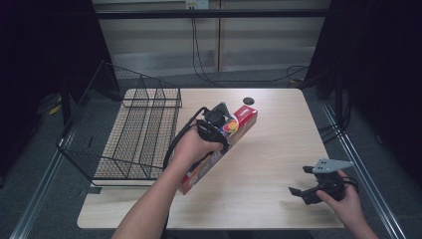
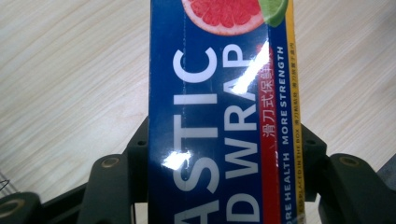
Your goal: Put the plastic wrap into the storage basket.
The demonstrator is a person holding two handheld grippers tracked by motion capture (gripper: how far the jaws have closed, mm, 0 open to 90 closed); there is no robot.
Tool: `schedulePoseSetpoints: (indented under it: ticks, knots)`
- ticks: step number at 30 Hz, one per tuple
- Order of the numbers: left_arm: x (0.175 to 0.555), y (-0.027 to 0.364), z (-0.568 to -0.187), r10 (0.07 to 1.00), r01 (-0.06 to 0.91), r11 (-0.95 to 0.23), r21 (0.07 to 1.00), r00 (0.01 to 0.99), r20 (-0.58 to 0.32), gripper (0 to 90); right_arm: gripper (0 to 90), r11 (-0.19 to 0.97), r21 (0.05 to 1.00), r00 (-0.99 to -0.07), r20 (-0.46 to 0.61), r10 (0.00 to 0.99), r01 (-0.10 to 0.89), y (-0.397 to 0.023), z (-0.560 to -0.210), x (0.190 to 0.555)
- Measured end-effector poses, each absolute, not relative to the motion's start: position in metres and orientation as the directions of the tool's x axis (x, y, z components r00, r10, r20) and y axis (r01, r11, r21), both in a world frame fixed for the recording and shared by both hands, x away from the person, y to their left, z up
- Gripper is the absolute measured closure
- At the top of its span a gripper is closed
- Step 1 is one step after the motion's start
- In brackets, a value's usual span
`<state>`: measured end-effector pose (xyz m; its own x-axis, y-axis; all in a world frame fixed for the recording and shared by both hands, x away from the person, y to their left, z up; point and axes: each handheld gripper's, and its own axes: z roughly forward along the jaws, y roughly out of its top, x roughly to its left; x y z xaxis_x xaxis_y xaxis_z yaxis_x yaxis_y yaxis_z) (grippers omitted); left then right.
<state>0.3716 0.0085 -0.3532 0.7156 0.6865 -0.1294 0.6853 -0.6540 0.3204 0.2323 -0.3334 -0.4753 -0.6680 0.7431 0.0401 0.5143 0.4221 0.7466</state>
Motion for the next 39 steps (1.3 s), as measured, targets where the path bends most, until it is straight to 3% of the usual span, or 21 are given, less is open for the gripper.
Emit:
schedulePoseSetpoints:
  ticks: [39]
  knots:
    - [0.382,0.064,-0.3,0.779,0.758,-0.554,0.345,0.618,-0.108,42.1,3.4,0.416,0.755,-0.669,0.039,0.743,0.506,-0.332,-0.474,0.232]
